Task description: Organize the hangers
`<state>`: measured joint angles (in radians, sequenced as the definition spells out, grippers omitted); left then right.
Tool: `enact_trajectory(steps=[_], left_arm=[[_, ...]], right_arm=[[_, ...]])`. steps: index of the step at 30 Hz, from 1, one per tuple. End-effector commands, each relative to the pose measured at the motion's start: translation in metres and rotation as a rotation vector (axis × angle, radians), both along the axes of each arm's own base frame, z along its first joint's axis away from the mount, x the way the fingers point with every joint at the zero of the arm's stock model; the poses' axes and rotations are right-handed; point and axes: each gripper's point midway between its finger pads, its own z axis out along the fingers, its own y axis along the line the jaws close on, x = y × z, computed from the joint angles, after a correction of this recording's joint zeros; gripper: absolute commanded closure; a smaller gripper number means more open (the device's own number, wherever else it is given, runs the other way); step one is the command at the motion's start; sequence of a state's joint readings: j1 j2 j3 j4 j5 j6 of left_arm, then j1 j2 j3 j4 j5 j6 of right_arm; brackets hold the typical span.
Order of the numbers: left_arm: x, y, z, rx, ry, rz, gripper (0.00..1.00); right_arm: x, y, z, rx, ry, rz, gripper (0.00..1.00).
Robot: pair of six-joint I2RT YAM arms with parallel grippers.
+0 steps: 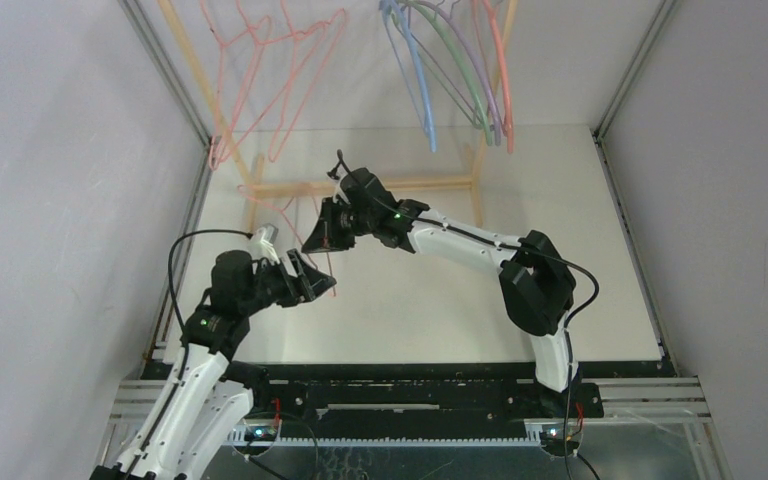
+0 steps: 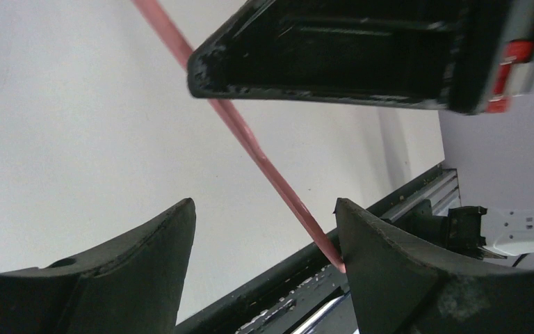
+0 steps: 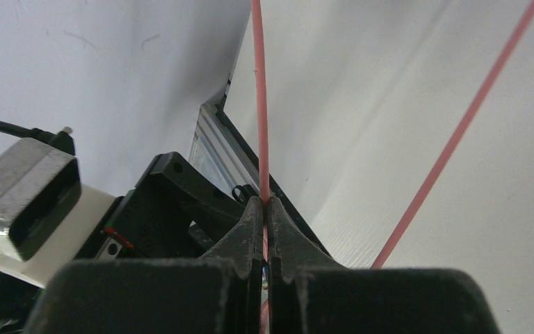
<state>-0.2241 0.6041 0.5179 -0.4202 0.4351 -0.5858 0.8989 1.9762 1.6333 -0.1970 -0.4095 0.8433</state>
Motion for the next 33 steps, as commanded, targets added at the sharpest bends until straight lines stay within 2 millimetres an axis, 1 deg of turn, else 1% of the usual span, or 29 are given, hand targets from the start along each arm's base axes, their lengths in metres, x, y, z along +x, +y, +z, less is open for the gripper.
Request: enact_trajectory(steps=[1, 4, 6, 9, 11, 12, 13, 14, 15, 16, 17, 20, 23, 24, 25, 27, 28, 29, 30, 33], left_arm=[[0.011, 0.004, 0.001, 0.011, -0.044, 0.042, 0.23], [0.017, 0.004, 0.002, 0.013, -0.047, 0.054, 0.26], [0.02, 0.003, 0.002, 0.015, -0.045, 0.052, 0.3], [0.023, 0.003, 0.0, 0.023, -0.042, 0.051, 0.45], [0.025, 0.003, -0.001, 0.026, -0.046, 0.052, 0.53], [0.026, 0.003, -0.001, 0.027, -0.049, 0.054, 0.58], [0.027, 0.003, -0.001, 0.025, -0.052, 0.054, 0.66], [0.028, 0.002, -0.001, 0.024, -0.051, 0.056, 0.77], [0.028, 0.002, -0.001, 0.023, -0.051, 0.055, 0.91], [0.029, 0.002, 0.0, 0.023, -0.053, 0.055, 0.99], [0.028, 0.002, 0.0, 0.024, -0.056, 0.051, 1.0], [0.026, 0.001, 0.005, 0.03, -0.085, 0.034, 1.0], [0.023, 0.011, 0.001, 0.091, -0.075, 0.055, 1.0], [0.023, 0.015, 0.0, 0.12, -0.071, 0.062, 1.0], [0.023, 0.018, -0.002, 0.147, -0.066, 0.066, 1.0], [0.022, 0.025, -0.005, 0.201, -0.06, 0.069, 1.0], [0.022, 0.028, -0.007, 0.225, -0.053, 0.07, 1.0], [0.022, 0.03, -0.007, 0.239, -0.05, 0.071, 1.0], [0.023, 0.031, -0.006, 0.252, -0.052, 0.075, 1.0], [0.022, 0.034, -0.003, 0.33, -0.035, 0.082, 1.0]], right_arm=[[-0.002, 0.016, 0.033, 0.079, -0.027, 0.033, 1.0], [-0.009, 0.018, 0.034, 0.082, -0.015, 0.045, 1.0], [-0.012, 0.018, 0.037, 0.086, -0.012, 0.043, 1.0], [-0.014, 0.018, 0.043, 0.097, -0.012, 0.038, 1.0], [-0.015, 0.017, 0.047, 0.106, -0.013, 0.04, 1.0], [-0.015, 0.017, 0.048, 0.107, -0.011, 0.043, 1.0], [-0.017, 0.016, 0.049, 0.108, -0.009, 0.044, 1.0], [-0.018, 0.016, 0.049, 0.108, -0.009, 0.045, 1.0], [-0.019, 0.015, 0.05, 0.108, -0.011, 0.046, 1.0], [-0.019, 0.014, 0.051, 0.108, -0.012, 0.043, 1.0], [-0.019, 0.012, 0.053, 0.109, -0.016, 0.041, 1.0], [-0.015, 0.006, 0.05, 0.074, -0.037, 0.016, 1.0], [-0.007, -0.009, 0.04, 0.004, -0.051, -0.021, 1.0], [-0.005, -0.017, 0.038, -0.023, -0.059, -0.036, 0.98], [-0.003, -0.025, 0.033, -0.058, -0.069, -0.05, 0.9], [0.0, -0.044, 0.028, -0.14, -0.112, -0.081, 0.69], [-0.001, -0.055, 0.026, -0.182, -0.132, -0.092, 0.6], [-0.002, -0.063, 0.028, -0.208, -0.155, -0.098, 0.48], [-0.003, -0.071, 0.028, -0.235, -0.171, -0.104, 0.45], [-0.007, -0.098, 0.03, -0.294, -0.208, -0.14, 0.44]])
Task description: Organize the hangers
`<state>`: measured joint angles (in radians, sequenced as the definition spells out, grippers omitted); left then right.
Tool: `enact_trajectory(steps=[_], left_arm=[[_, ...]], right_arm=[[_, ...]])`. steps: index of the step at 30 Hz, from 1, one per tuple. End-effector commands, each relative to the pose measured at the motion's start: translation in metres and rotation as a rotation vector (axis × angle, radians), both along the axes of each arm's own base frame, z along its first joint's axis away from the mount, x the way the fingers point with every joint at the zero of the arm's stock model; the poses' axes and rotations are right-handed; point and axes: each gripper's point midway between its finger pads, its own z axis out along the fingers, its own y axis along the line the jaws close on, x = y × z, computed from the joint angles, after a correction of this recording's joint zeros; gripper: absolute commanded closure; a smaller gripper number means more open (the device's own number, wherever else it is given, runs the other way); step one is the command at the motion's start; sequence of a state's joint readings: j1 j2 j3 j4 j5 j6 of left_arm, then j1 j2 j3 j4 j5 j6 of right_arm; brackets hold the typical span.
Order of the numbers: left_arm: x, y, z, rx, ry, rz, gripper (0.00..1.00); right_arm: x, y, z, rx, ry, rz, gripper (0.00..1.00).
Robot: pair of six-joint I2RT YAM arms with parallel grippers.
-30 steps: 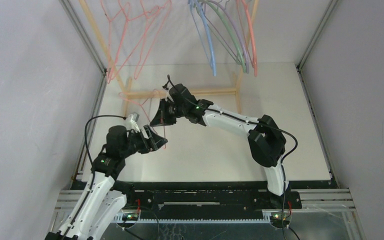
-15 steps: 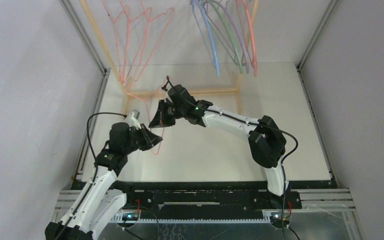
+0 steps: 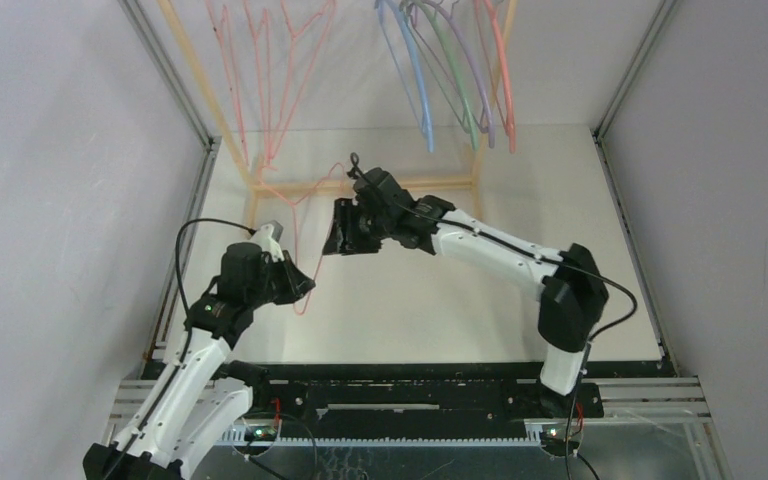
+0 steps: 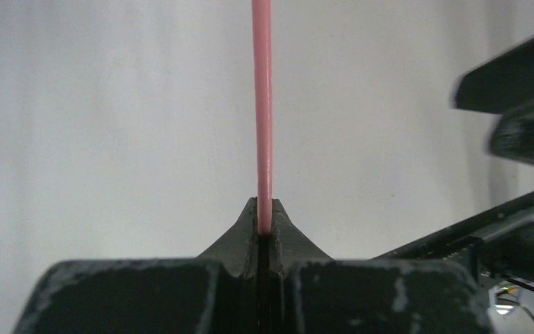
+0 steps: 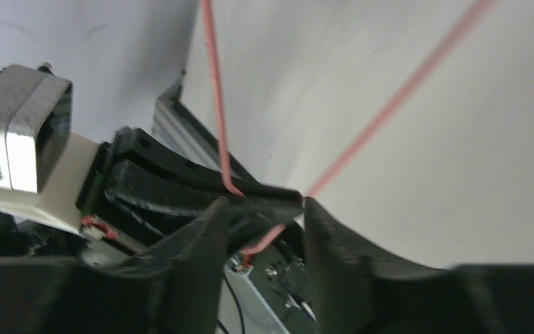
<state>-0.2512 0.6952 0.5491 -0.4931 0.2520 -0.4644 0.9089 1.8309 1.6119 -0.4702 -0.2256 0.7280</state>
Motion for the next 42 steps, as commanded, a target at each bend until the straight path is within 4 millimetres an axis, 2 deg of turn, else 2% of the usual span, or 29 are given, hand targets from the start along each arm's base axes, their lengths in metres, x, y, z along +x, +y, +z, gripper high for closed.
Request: enact_trajectory(steps=[1, 4, 8, 13, 17, 21, 23, 28, 33, 36, 42], left_arm=[[0.01, 0.009, 0.029, 0.144, -0.076, 0.003, 1.0], [0.01, 0.001, 0.038, 0.169, -0.09, -0.015, 1.0], [0.004, -0.03, 0.033, 0.163, -0.062, -0.099, 1.0], [-0.003, -0.071, 0.019, 0.174, -0.044, -0.198, 1.0], [0.002, -0.095, 0.026, 0.211, -0.065, -0.237, 1.0], [0.013, -0.101, 0.031, 0.278, -0.075, -0.225, 1.0], [0.023, -0.098, 0.038, 0.322, -0.085, -0.2, 1.0], [0.053, -0.097, 0.081, 0.421, -0.161, -0.144, 1.0], [0.074, -0.104, 0.117, 0.479, -0.201, -0.112, 1.0], [0.083, -0.113, 0.132, 0.463, -0.221, -0.099, 1.0], [0.1, -0.132, 0.149, 0.457, -0.246, -0.09, 1.0]], right_arm=[[0.001, -0.054, 0.027, -0.107, -0.146, -0.071, 0.44], [-0.002, -0.083, 0.028, -0.185, -0.199, -0.119, 0.44], [-0.002, -0.112, 0.034, -0.246, -0.245, -0.166, 0.44], [0.001, -0.13, 0.041, -0.251, -0.277, -0.213, 0.44], [0.0, -0.144, 0.039, -0.256, -0.275, -0.238, 0.44], [-0.001, -0.163, 0.04, -0.277, -0.288, -0.27, 0.44], [0.0, -0.174, 0.045, -0.28, -0.303, -0.294, 0.44], [0.004, -0.197, 0.054, -0.274, -0.322, -0.339, 0.44], [0.01, -0.217, 0.057, -0.279, -0.331, -0.371, 0.44], [0.013, -0.225, 0.058, -0.276, -0.33, -0.379, 0.44], [0.018, -0.237, 0.066, -0.259, -0.343, -0.378, 0.44]])
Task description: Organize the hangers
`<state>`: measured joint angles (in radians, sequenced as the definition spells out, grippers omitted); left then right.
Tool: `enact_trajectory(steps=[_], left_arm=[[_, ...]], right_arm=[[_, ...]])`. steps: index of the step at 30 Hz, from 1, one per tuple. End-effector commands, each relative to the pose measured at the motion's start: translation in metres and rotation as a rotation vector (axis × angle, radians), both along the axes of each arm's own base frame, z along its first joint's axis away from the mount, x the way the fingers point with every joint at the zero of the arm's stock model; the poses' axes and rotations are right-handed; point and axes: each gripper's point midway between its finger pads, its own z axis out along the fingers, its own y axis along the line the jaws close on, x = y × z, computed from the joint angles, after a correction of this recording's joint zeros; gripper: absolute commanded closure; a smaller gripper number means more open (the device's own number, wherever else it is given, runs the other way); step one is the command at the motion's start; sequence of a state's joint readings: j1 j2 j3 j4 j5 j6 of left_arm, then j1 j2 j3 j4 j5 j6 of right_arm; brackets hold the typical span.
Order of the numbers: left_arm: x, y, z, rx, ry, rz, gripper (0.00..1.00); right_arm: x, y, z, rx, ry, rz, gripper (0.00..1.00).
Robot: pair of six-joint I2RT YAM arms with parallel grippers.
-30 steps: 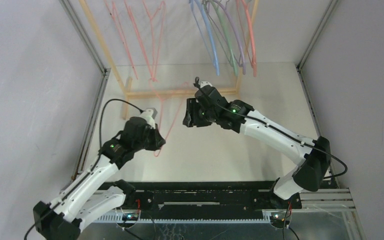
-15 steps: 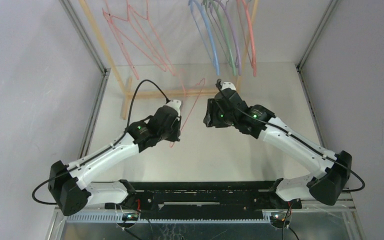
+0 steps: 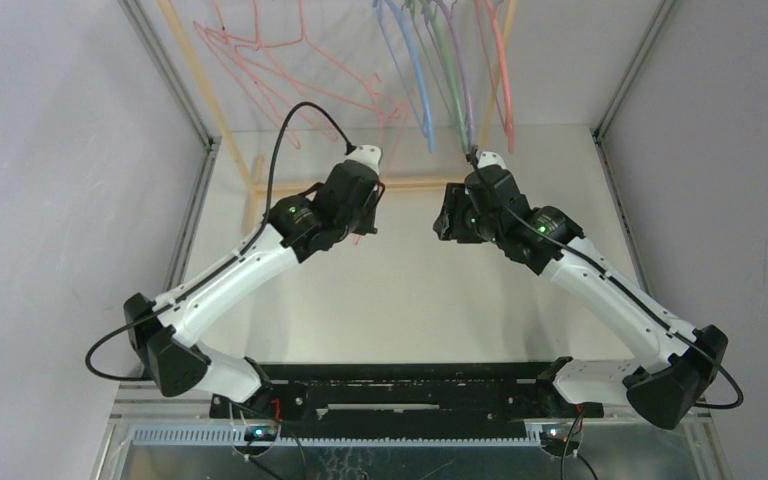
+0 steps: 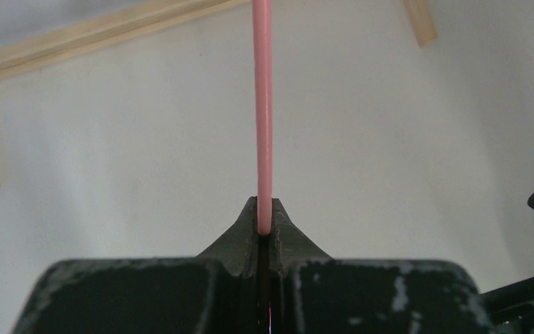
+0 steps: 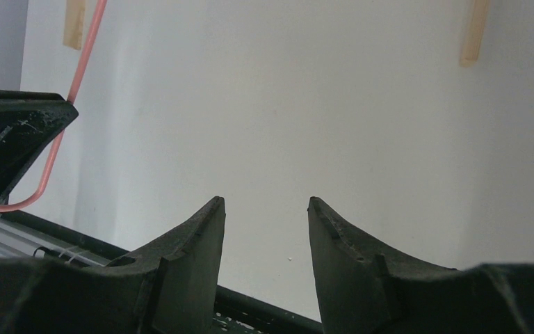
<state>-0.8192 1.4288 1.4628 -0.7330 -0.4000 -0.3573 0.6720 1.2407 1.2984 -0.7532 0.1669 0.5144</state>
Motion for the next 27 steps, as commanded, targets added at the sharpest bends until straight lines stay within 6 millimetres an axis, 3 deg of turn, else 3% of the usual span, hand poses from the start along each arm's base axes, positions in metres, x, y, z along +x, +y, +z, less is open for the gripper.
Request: enact_trajectory(steps=[1, 5, 9, 16, 19, 22, 27], left_arm=[[0.015, -0.011, 0.029, -0.003, -0.063, 0.009, 1.0], [0.016, -0.025, 0.041, -0.001, -0.085, -0.006, 1.0], [0.008, -0.038, 0.033, -0.009, -0.065, -0.015, 1.0], [-0.029, -0.06, 0.021, 0.002, -0.018, -0.065, 1.0], [-0.035, -0.066, 0.017, -0.005, -0.004, -0.066, 1.0], [-0.035, -0.063, 0.021, -0.009, -0.011, -0.037, 1.0], [-0.038, -0.04, 0.017, 0.008, -0.018, 0.04, 1.0]], right_arm=[[0.001, -0.008, 0.016, 0.022, -0.047, 0.033, 0.44], [0.002, -0.015, 0.016, 0.024, -0.04, 0.04, 0.44], [0.001, -0.02, 0.011, 0.021, -0.021, 0.058, 0.45], [0.002, -0.023, 0.0, 0.045, -0.004, 0.069, 0.45], [0.0, -0.021, -0.009, 0.05, 0.018, 0.082, 0.45], [-0.001, -0.019, -0.01, 0.053, 0.019, 0.095, 0.45], [-0.002, -0.016, -0.012, 0.058, 0.023, 0.116, 0.45]])
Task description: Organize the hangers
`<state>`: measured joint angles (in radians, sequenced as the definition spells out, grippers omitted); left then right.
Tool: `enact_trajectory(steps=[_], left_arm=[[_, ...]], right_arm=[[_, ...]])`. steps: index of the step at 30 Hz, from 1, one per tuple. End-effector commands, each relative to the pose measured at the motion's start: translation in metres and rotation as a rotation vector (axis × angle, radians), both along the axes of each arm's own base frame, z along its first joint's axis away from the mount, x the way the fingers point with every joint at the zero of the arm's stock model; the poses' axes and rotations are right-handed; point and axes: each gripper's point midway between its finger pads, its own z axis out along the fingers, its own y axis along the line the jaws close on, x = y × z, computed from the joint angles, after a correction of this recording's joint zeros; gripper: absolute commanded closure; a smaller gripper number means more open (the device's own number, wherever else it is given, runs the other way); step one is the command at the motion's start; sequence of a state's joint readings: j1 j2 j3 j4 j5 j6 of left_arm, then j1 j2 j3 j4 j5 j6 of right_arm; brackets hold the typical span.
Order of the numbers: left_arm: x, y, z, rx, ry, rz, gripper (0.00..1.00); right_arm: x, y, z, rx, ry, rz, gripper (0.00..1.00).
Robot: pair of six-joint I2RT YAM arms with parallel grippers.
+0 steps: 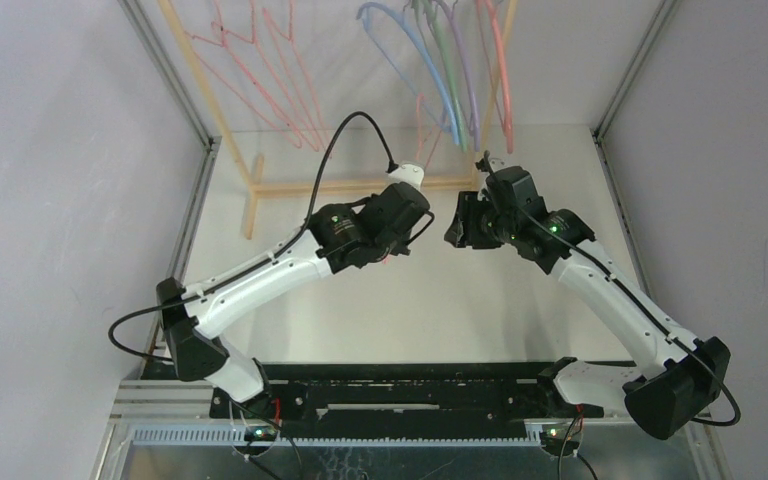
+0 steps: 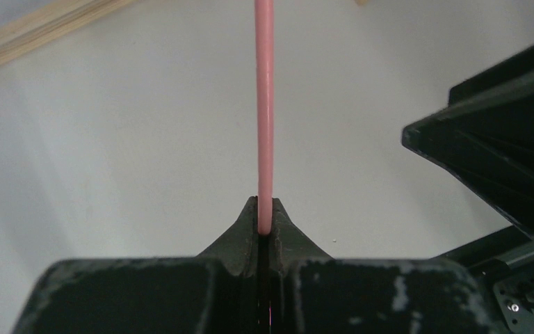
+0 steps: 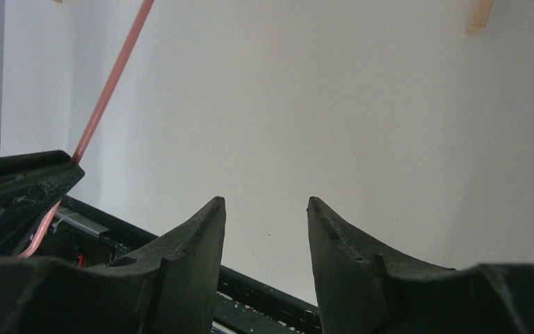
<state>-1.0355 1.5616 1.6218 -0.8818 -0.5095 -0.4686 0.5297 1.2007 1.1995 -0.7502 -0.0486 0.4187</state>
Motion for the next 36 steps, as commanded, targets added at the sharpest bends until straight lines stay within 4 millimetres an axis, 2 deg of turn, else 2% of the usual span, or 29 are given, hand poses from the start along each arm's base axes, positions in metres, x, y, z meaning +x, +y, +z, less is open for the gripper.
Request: enact_trajectory(steps=[1, 5, 12, 18, 27, 31, 36], left_arm=[[0.005, 0.022, 0.02, -0.05, -0.063, 0.121, 1.0], [0.006, 0.043, 0.025, -0.023, -0.089, 0.181, 1.0], [0.022, 0.07, 0.04, -0.04, -0.123, 0.266, 1.0], [0.059, 0.086, 0.072, -0.032, -0.187, 0.311, 1.0], [0.11, 0.09, 0.127, -0.045, -0.319, 0.334, 1.0], [0.129, 0.091, 0.139, -0.062, -0.353, 0.343, 1.0], [0.15, 0.098, 0.14, -0.073, -0.358, 0.36, 1.0]], right_arm=[[0.005, 0.006, 0.015, 0.044, -0.065, 0.034, 0.46], [0.001, 0.007, 0.016, 0.069, -0.067, 0.035, 0.46], [-0.004, 0.004, 0.015, 0.068, -0.07, 0.036, 0.46], [-0.003, 0.0, 0.018, 0.074, -0.081, 0.026, 0.46], [-0.001, -0.008, 0.017, 0.065, -0.078, 0.004, 0.46], [0.001, -0.011, 0.015, 0.063, -0.068, -0.005, 0.46], [0.004, -0.014, 0.01, 0.062, -0.051, -0.011, 0.46]])
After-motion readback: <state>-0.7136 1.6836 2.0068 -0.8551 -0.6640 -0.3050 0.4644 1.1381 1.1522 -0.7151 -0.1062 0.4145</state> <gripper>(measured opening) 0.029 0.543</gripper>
